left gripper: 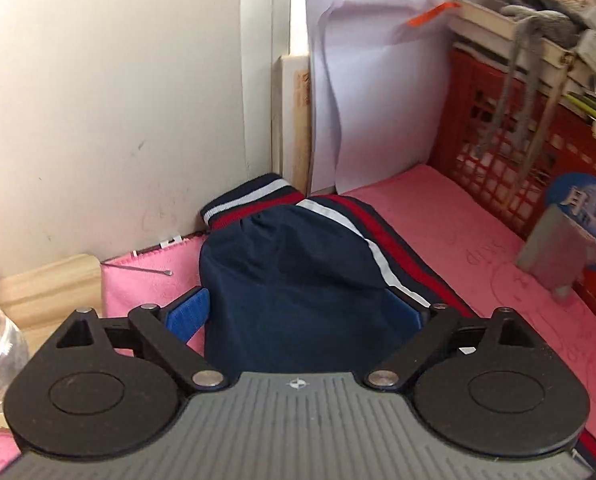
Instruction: Fold clothes
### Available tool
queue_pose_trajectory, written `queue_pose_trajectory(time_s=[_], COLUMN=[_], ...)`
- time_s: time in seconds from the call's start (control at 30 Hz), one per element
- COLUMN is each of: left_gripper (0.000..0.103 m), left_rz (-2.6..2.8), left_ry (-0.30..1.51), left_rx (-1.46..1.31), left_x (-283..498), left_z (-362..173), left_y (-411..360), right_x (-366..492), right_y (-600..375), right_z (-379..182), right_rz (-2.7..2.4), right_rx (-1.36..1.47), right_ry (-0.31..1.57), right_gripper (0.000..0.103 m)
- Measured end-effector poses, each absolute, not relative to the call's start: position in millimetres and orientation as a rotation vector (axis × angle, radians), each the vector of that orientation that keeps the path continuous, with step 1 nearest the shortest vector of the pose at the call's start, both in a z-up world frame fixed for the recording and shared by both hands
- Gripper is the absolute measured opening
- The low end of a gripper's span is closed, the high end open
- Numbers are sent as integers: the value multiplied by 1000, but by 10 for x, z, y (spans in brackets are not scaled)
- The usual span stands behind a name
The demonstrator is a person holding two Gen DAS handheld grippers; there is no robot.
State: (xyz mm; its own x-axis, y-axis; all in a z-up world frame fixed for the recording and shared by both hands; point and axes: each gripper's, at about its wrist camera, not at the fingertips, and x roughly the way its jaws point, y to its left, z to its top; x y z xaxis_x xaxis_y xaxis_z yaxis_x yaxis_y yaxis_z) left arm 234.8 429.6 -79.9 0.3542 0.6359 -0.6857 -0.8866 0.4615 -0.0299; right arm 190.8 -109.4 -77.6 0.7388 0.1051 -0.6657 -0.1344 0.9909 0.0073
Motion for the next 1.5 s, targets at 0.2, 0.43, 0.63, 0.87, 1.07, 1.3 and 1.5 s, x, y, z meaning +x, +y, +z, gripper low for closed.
queue_pose_trajectory(time_s=[0.2, 0.43, 0.63, 0.87, 1.07, 1.3, 1.5], left_gripper=[8, 5, 12, 64, 96, 100, 100], left_rz=[1017, 682, 186, -137, 0, 219, 347], left_ry=[588, 354, 310, 562, 500, 530, 503], left_rx=[-496, -311, -49, -2, -13, -145, -131], left_x=[2352, 2133, 1502, 908, 319, -194, -256], left_z=[-867, -279, 82, -460, -449, -439, -349], left_y=[4282, 3211, 1279, 283, 439, 1266, 1658], right_x=[1906, 1915, 1924, 1762, 1612, 1917, 2049], right_y=[-1088, -1098, -1121, -1117, -1112, -815, -732], right_z=[-777, -773, -767, -576, -401, -610, -479], right_rz=[128, 135, 148, 260, 362, 302, 296], right_rx=[-45, -34, -19, 66, 143, 229, 290], right_ry=[728, 729, 731, 709, 687, 724, 743], right_gripper=[103, 103, 103, 102, 103, 103, 12])
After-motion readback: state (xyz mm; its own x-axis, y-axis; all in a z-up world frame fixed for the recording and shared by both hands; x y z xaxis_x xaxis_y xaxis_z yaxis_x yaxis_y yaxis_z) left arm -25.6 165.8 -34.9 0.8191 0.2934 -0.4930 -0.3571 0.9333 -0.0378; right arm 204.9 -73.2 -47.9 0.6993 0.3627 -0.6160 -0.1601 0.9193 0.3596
